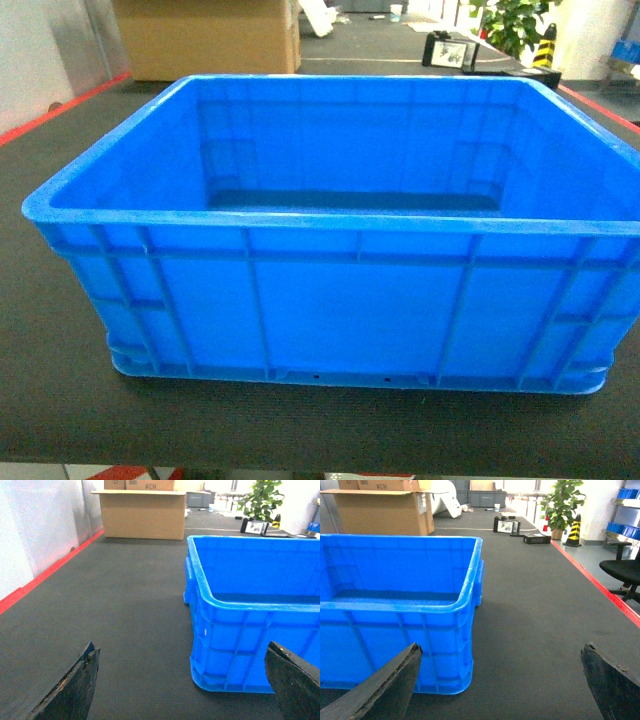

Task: Place box next to blue box on left shelf

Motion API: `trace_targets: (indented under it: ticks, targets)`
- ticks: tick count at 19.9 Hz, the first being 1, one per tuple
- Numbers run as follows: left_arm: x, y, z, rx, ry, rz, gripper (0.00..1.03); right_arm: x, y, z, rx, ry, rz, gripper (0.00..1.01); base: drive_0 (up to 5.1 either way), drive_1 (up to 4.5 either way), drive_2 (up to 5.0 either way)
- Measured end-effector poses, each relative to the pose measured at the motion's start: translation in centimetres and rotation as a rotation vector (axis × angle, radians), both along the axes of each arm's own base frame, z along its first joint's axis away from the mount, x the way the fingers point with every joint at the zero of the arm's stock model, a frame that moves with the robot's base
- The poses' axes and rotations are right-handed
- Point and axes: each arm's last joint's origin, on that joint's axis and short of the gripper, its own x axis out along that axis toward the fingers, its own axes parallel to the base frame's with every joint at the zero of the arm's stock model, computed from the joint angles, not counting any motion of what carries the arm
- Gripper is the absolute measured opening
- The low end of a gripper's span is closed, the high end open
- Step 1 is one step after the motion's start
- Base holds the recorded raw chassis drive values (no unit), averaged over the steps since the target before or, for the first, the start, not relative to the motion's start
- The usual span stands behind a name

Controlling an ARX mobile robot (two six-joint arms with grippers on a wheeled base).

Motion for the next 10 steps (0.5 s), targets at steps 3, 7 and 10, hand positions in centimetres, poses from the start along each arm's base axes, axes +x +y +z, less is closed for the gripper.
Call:
trace_targets:
  ticks: [3,7,10]
  targets:
    - [0.0,0.0,0.0,0.0,0.0,0.0,0.98,0.0,0.0,0.0,0.0,0.0,0.0,0.98,0.0,0.0,0.0]
    - [0.0,0.0,0.0,0.0,0.0,0.0,0.98,0.0,0.0,0.0,0.0,0.0,0.0,0.98,0.0,0.0,0.0]
    - [0.48,-0.62,-0.34,-0.016,0.235,0.204,0.98,0.32,0.67,-0.63,-0.022,0.269,-0.21,0.98,0.0,0.0,0.0]
